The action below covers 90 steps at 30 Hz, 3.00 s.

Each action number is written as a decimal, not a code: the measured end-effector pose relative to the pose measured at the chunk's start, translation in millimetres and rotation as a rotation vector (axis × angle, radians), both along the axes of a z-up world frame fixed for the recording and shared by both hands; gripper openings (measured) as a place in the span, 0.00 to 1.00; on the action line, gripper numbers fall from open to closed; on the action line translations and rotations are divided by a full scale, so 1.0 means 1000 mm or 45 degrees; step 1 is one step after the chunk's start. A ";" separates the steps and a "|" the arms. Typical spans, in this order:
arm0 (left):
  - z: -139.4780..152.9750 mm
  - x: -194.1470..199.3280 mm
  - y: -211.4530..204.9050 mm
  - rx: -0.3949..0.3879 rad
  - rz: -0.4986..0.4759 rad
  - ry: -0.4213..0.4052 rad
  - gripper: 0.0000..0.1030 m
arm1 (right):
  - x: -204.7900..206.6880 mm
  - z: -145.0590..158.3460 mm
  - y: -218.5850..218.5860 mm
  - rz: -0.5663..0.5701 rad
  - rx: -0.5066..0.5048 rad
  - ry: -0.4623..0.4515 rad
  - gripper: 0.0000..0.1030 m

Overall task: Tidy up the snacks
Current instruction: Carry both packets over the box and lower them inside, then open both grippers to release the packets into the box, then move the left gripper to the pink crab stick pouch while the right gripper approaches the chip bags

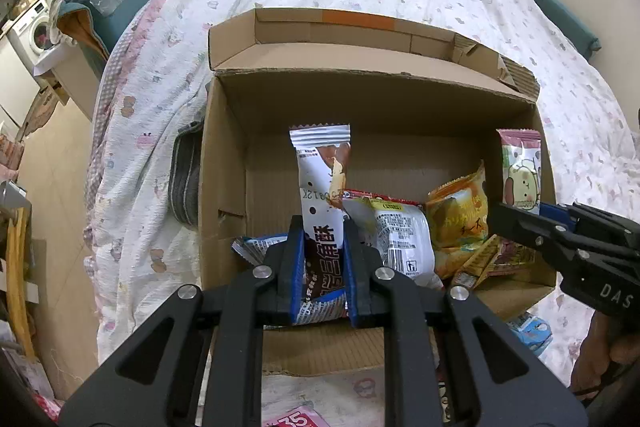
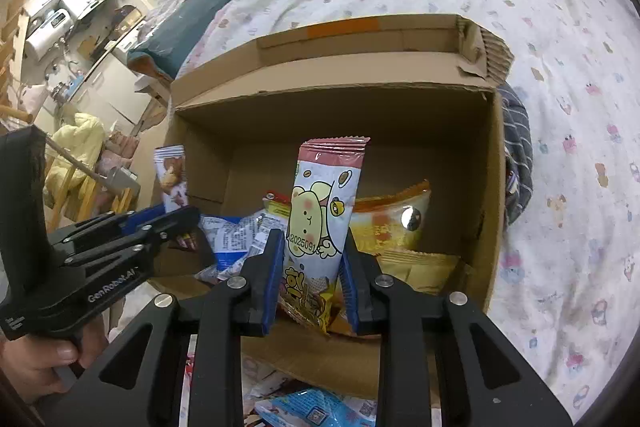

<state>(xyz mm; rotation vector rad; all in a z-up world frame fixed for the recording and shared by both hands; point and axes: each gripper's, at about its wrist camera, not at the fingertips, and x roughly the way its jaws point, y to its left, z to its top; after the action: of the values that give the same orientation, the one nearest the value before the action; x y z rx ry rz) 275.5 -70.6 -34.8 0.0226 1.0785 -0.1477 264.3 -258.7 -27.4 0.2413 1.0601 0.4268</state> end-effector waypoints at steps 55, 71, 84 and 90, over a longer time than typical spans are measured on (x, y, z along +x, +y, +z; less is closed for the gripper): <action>0.053 -0.066 0.029 -0.121 0.014 -0.161 0.84 | -0.033 0.027 -0.033 -0.178 0.074 -0.085 0.91; 0.050 -0.112 0.061 -0.102 0.182 -0.183 0.84 | -0.091 0.041 -0.050 -0.281 0.098 -0.168 0.92; 0.045 -0.133 0.066 -0.139 0.199 -0.173 0.98 | -0.143 0.025 -0.053 -0.275 0.038 -0.134 1.00; 0.035 -0.144 0.066 -0.089 0.210 -0.129 0.98 | -0.158 0.017 -0.067 -0.318 0.080 -0.069 1.00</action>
<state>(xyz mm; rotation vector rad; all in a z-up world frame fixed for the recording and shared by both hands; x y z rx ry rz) 131.7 -5.1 0.2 -0.1203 0.9690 -0.0351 106.1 -325.9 -10.2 0.4104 0.9501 0.2403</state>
